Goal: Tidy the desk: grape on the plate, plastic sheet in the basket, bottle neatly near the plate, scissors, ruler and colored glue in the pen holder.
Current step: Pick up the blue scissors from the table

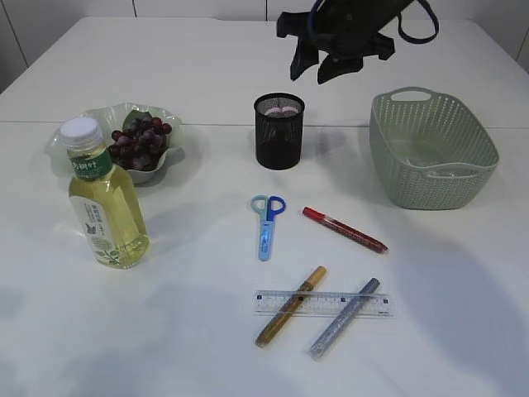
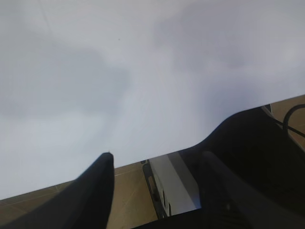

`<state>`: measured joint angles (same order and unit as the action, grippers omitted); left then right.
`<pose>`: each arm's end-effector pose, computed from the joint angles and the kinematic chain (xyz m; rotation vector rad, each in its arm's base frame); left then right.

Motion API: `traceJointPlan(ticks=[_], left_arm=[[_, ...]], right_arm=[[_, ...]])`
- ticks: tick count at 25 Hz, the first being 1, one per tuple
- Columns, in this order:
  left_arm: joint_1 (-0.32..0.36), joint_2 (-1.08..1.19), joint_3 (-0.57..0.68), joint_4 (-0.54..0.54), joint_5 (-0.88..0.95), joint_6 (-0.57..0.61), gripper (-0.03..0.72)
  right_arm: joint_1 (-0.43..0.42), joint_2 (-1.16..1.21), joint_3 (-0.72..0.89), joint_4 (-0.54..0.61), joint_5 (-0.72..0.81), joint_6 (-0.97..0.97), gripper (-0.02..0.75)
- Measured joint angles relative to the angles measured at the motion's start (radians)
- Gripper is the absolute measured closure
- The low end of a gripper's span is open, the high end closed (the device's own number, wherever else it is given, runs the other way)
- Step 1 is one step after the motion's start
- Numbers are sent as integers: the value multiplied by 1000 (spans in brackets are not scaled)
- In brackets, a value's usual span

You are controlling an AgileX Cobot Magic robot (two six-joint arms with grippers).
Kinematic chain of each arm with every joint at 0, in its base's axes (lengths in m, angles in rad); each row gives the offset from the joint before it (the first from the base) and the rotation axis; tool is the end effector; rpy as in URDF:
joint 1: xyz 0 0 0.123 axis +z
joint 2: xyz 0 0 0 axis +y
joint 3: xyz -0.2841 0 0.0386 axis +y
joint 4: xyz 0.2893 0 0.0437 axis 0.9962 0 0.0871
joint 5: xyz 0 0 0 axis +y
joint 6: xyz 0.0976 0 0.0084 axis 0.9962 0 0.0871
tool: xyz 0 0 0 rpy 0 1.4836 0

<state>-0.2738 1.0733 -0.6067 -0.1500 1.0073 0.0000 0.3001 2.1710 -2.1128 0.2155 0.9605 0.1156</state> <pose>0.1839 -0.0645 0.2045 0.3042 2.9531 -0.2350 0.5127 0.1766 0.2856 -0.1505 2.5219 0.4422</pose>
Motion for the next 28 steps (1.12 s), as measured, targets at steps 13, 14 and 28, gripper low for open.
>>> traceJointPlan(ticks=[13, 14, 28], left_arm=[[0, 0, 0, 0, -33, 0, 273], [0, 0, 0, 0, -33, 0, 273], [0, 0, 0, 0, -60, 0, 273]], right_arm=[[208, -6, -20, -238, 254, 361, 374], [216, 4, -34, -240, 261, 376, 374], [262, 252, -239, -256, 283, 484, 373]])
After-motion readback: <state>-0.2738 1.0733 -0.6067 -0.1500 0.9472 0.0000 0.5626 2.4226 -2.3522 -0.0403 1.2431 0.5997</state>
